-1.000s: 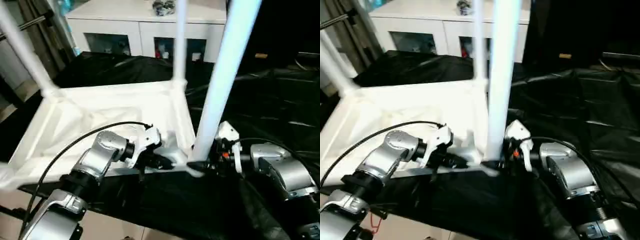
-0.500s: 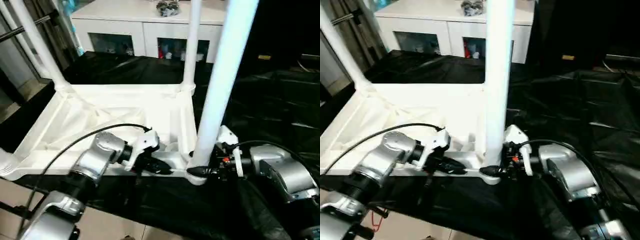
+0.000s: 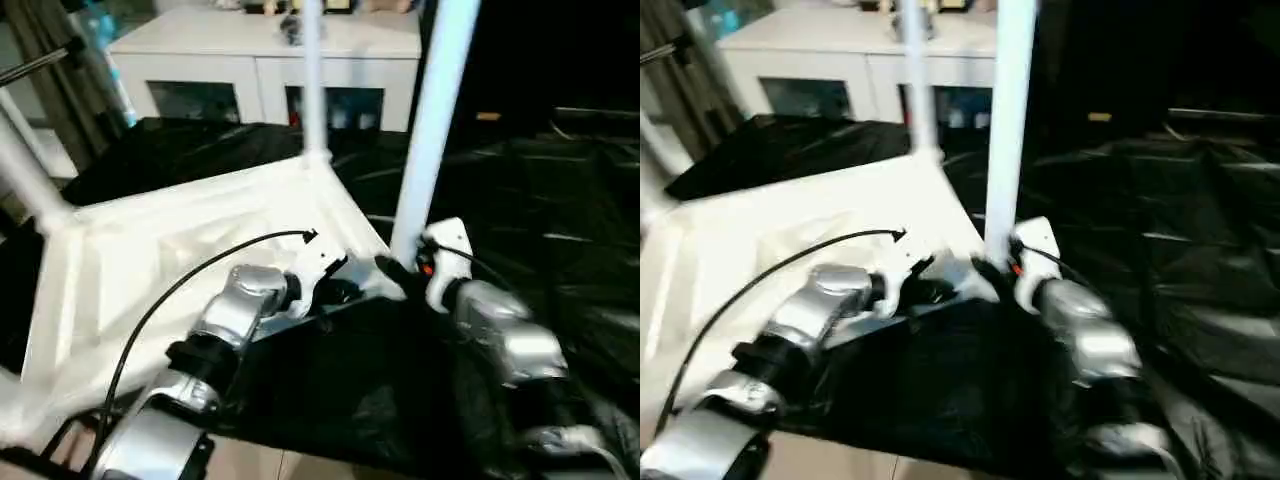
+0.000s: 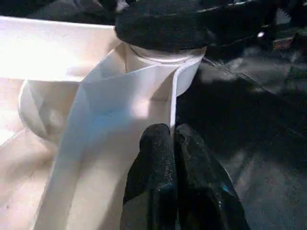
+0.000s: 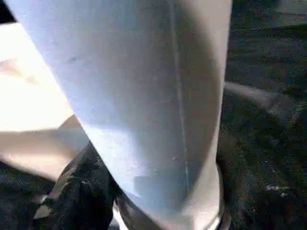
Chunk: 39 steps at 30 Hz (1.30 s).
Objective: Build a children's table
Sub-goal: Rotate leg to tighten
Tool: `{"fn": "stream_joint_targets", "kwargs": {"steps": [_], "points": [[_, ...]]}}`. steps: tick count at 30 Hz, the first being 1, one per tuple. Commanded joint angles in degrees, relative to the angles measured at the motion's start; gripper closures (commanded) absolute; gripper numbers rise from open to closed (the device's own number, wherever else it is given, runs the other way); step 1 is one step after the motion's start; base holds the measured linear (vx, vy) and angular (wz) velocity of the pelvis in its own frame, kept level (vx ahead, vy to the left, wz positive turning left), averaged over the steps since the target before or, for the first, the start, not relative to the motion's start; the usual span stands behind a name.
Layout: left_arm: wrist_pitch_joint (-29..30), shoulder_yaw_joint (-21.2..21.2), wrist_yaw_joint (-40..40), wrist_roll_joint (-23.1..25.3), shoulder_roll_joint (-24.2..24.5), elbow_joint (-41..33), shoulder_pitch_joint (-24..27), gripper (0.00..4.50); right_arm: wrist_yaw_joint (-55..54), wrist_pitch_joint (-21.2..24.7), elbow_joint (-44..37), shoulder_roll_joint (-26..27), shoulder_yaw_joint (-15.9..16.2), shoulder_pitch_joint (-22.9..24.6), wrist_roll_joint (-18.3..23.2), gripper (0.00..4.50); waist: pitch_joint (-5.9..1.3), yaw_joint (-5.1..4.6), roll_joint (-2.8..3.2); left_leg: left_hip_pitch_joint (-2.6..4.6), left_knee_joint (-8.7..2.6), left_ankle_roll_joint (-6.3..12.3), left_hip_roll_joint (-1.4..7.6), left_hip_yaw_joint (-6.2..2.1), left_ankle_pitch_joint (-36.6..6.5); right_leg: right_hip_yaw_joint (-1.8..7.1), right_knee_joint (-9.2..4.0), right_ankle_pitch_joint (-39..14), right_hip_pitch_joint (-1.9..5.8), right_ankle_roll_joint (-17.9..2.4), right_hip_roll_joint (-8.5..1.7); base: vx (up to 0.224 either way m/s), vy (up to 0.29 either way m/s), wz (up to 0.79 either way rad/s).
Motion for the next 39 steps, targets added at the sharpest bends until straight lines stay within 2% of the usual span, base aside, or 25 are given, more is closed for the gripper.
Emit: {"fn": "stream_joint_targets", "kwargs": {"steps": [1, 2, 6, 8, 12, 14, 17, 18, 19, 20, 24, 25, 26, 27, 30, 32, 34, 35, 38, 39], "points": [[-1.4, -1.4, 1.4, -0.8, -3.5, 0.0, -2.0, 4.50, 4.3, 1.9, 2.2, 5.4, 5.5, 0.3, 2.1, 1.24, -2.52, 0.04, -0.75, -0.31, -4.52, 0.90, 0.38, -0.21, -15.1, 1.39, -5.08, -17.3, 1.97, -10.5, -2.54, 0.000, 0.000, 0.00], [-1.7, -1.4, 0.8, -0.9, -3.2, -0.2, -1.9, 4.50, 5.4, 1.9, 1.8, 5.3, 5.4, 0.3, 2.6, 1.24, -2.68, 0.16, -0.55, -0.29, -4.37, 1.67, 0.40, -0.07, -13.8, 1.43, -4.86, -13.8, 2.12, -11.7, -2.57, 0.000, 0.000, 0.00], [-4.3, -2.0, -3.5, -1.1, -0.7, -1.0, -1.2, 4.50, 10.0, 0.7, -1.3, 1.6, 8.9, 1.1, 0.3, 0.79, -2.87, 0.25, -0.78, -0.59, -4.13, 2.63, 0.32, -0.01, -11.3, 1.38, -4.50, -10.3, 2.59, -12.7, -2.59, 0.000, 0.000, 0.00], [-5.4, -2.3, -5.8, -1.1, 0.5, -1.1, -0.8, 4.50, 13.2, -0.2, -2.8, -0.5, 10.2, 1.8, -0.1, 0.79, -3.03, 0.22, -0.38, -0.71, -3.90, 3.40, 0.35, 0.02, -9.4, 1.22, -4.21, -6.0, 2.95, -13.7, -2.60, 0.000, 0.000, 0.00], [-7.0, -3.1, -11.1, -1.5, 3.2, -2.4, 0.1, 4.50, 22.8, -1.5, -7.1, -5.6, 12.2, 4.0, 1.3, 0.79, -3.15, 0.51, -0.29, -0.68, -3.70, 4.73, 0.51, 0.09, -7.7, 1.21, -3.86, -2.6, 3.11, -15.0, -2.63, 0.000, 0.000, 0.00], [-7.9, -3.8, -14.8, -2.1, 4.7, -3.3, 0.6, 4.50, 28.2, -1.1, -9.8, -8.9, 13.4, 5.3, 2.5, 0.79, -3.17, 1.03, -0.14, -0.62, -3.57, 5.70, 0.76, 0.24, -6.8, 1.15, -3.46, -0.1, 3.08, -16.1, -2.52, 0.000, 0.000, 0.00], [-8.3, -4.6, -21.0, -3.4, 7.0, -5.1, 1.3, 4.50, 34.7, -0.4, -13.2, -13.2, 14.9, 6.6, 3.4, 0.79, -2.94, 1.46, -0.15, -0.45, -3.74, 5.65, 0.97, 0.30, -8.7, 1.16, -3.62, -3.1, 3.04, -16.1, -2.47, 0.000, 0.000, 0.00], [-8.2, -5.2, -23.3, -3.7, 7.9, -5.9, 1.6, 4.50, 36.1, 0.1, -14.1, -14.3, 15.2, 6.7, 3.7, 0.79, -2.89, 1.50, -0.40, -0.46, -3.80, 5.67, 1.00, 0.33, -8.8, 1.20, -3.68, -3.8, 3.00, -16.2, -2.54, 0.000, 0.000, 0.00], [-7.9, -5.7, -25.2, -3.8, 8.8, -6.4, 1.8, 4.50, 37.6, 0.6, -15.0, -15.3, 15.4, 6.9, 4.3, 0.79, -2.91, 1.73, -0.09, -0.32, -3.83, 5.50, 1.15, 0.34, -9.1, 1.26, -3.67, -4.6, 2.83, -16.1, -2.64, 0.000, 0.000, 0.00], [-7.6, -6.0, -26.1, -3.8, 9.3, -6.5, 1.8, 4.50, 38.5, 0.9, -15.5, -15.9, 15.5, 6.9, 4.7, 0.79, -2.89, 1.83, -0.61, -0.26, -3.82, 5.44, 1.18, 0.44, -9.1, 1.32, -3.75, -4.9, 2.66, -16.1, -2.58, 0.000, 0.000, 0.00], [-7.9, -5.9, -29.0, -4.0, 11.2, -6.3, 1.7, 4.50, 44.1, 3.3, -18.2, -18.7, 16.8, 7.3, 6.2, 0.79, -2.81, 2.39, -0.38, -0.15, -3.88, 4.69, 1.18, 0.38, -9.3, 1.43, -3.68, -6.5, 2.63, -15.6, -2.66, 0.000, 0.000, 0.00], [-8.0, -5.9, -29.2, -4.0, 11.4, -6.2, 1.7, 4.50, 44.9, 3.8, -18.5, -19.1, 17.2, 7.4, 6.2, 0.93, -2.79, 2.47, -0.38, -0.13, -3.89, 4.52, 1.19, 0.37, -9.3, 1.46, -3.68, -6.4, 2.58, -15.6, -2.61, 0.000, 0.000, 0.00], [-8.0, -5.9, -29.4, -4.0, 11.5, -6.1, 1.6, 4.50, 45.2, 4.0, -18.7, -19.3, 17.4, 7.4, 6.2, 1.03, -2.85, 2.47, -0.84, -0.23, -3.86, 4.48, 1.15, 0.40, -8.9, 1.49, -3.63, -6.0, 2.66, -15.5, -2.65, 0.000, 0.000, 0.00], [-7.9, -5.9, -30.0, -4.1, 11.8, -6.1, 1.6, 4.50, 45.6, 4.4, -18.9, -19.6, 17.7, 7.4, 6.3, 1.03, -2.86, 2.58, -0.64, -0.25, -3.86, 4.41, 1.15, 0.33, -8.6, 1.48, -3.51, -5.9, 2.67, -15.5, -2.71, 0.000, 0.000, 0.00], [-7.4, -5.8, -30.3, -4.6, 12.2, -6.7, 1.8, 4.50, 46.2, 5.7, -19.6, -19.8, 18.1, 7.3, 7.0, 1.22, -2.95, 2.63, -0.67, -0.35, -3.75, 4.57, 1.06, 0.35, -7.6, 1.46, -3.41, -5.1, 2.69, -15.5, -2.72, 0.000, 0.000, 0.00], [-7.2, -5.7, -30.2, -4.7, 12.1, -6.8, 1.9, 4.50, 46.3, 6.2, -19.8, -19.7, 18.1, 7.3, 7.3, 1.51, -2.98, 2.65, -0.63, -0.36, -3.70, 4.64, 1.04, 0.34, -7.3, 1.41, -3.42, -4.9, 2.67, -15.5, -2.73, 0.000, 0.000, 0.00], [-7.0, -5.8, -30.1, -4.7, 12.0, -7.0, 2.1, 4.50, 46.2, 6.4, -20.0, -19.6, 18.2, 7.5, 7.5, 1.55, -3.01, 2.68, -0.69, -0.45, -3.65, 4.64, 1.00, 0.34, -6.8, 1.40, -3.35, -4.5, 2.76, -15.5, -2.73, 0.000, 0.000, 0.00], [-6.7, -5.7, -30.0, -4.7, 11.8, -7.2, 2.2, 4.50, 46.2, 6.7, -20.1, -19.5, 18.3, 7.7, 7.7, 1.65, -3.05, 2.72, -0.45, -0.40, -3.65, 4.59, 1.04, 0.30, -6.8, 1.39, -3.30, -4.4, 2.73, -15.5, -2.76, 0.000, 0.000, 0.00], [-6.3, -5.6, -29.7, -4.6, 11.4, -7.2, 2.4, 4.50, 46.0, 7.0, -20.6, -19.3, 18.2, 8.4, 7.8, 1.84, -2.97, 2.73, -0.59, -0.42, -3.66, 4.60, 1.00, 0.33, -6.9, 1.37, -3.39, -4.4, 2.73, -15.4, -2.65, 0.000, 0.000, 0.00], [-6.0, -5.4, -29.0, -4.5, 10.9, -7.1, 2.3, 4.50, 44.7, 6.7, -20.1, -18.5, 17.7, 8.6, 7.6, 1.86, -2.98, 2.76, -0.33, -0.39, -3.65, 4.51, 0.98, 0.31, -7.1, 1.36, -3.39, -4.7, 2.72, -15.4, -2.67, 0.000, 0.000, 0.00]]}}
